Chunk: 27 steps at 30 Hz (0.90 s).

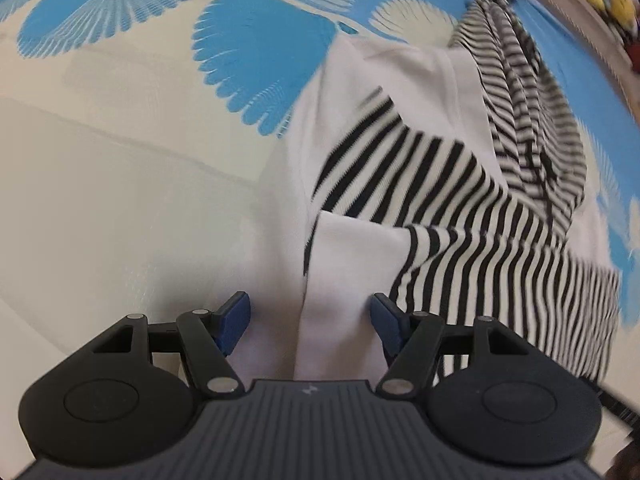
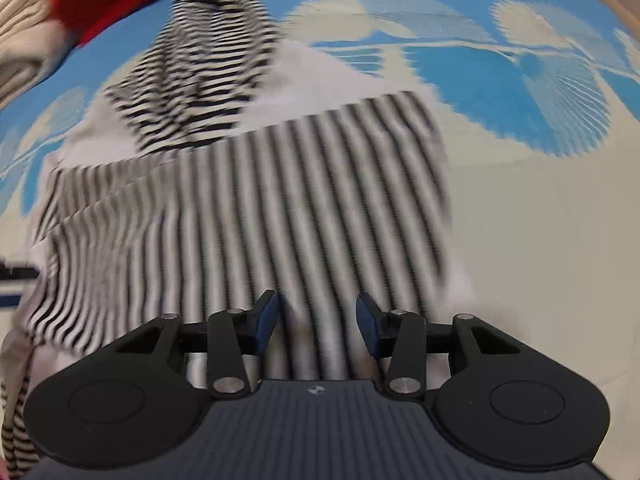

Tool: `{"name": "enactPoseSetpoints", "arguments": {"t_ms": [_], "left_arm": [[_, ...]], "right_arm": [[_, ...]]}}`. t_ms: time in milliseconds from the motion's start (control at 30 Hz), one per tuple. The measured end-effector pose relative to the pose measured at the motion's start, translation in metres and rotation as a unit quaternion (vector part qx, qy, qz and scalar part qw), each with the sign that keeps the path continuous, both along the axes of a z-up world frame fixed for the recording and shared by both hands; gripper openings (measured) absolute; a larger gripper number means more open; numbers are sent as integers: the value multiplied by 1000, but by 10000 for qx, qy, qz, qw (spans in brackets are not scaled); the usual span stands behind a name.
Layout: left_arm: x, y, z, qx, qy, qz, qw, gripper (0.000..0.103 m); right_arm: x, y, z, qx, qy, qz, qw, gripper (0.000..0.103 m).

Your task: Fold small clothes

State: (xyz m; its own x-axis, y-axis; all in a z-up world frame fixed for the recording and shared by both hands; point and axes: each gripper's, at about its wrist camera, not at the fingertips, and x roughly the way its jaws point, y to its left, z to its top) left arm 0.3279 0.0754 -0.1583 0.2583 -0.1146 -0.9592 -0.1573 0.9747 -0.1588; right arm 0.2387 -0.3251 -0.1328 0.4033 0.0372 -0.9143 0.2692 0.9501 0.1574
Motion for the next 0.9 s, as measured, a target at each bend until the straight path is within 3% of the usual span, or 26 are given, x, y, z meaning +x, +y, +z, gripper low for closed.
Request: {"name": "enactPoseSetpoints", "arguments": {"t_ms": [33, 100, 167, 267, 367, 500, 567, 600, 700, 767, 833, 900], "left_arm": [[-1, -4, 2, 78, -32, -110, 9999, 67], [-3, -14, 9, 232, -141, -432, 9987, 48], [-6, -25, 18, 508, -305, -813, 9949, 14], [-8, -29, 30, 638, -567, -986, 9915, 3], [-6, -12, 45, 472, -732, -677, 9939, 3], [-2, 1, 39, 868, -553, -372, 9940, 1], [-1, 5, 37, 363, -529, -321, 9974, 1], [-1, 0, 39, 125, -581, -435, 9973, 2], [-7, -22, 45, -97, -796, -1006, 9917, 11], [-10, -30, 31, 15, -525, -1160, 9919, 11], [-12, -31, 5, 298, -86, -1162, 9927, 9], [-15, -32, 4, 333, -132, -1246, 9916, 9]], "right_arm": [[-1, -5, 0, 25, 9, -58, 10000, 45], [-5, -11, 2, 100, 12, -182, 9998, 45], [-5, -12, 3, 81, 12, -217, 9997, 45], [-2, -11, 1, 10, 30, -185, 9998, 45], [2, -11, -4, -31, 40, -203, 9998, 45], [2, -15, -3, -170, 41, -324, 9993, 45], [3, -15, -1, -229, 38, -389, 9990, 45], [3, -14, 2, -237, -9, -417, 9988, 45], [3, -5, 17, -75, -403, -311, 9987, 45], [4, 3, 22, 29, -576, -51, 9983, 45], [7, 7, 13, 11, -317, 55, 9995, 45], [9, 0, -6, 104, 157, -165, 9997, 45]]}}
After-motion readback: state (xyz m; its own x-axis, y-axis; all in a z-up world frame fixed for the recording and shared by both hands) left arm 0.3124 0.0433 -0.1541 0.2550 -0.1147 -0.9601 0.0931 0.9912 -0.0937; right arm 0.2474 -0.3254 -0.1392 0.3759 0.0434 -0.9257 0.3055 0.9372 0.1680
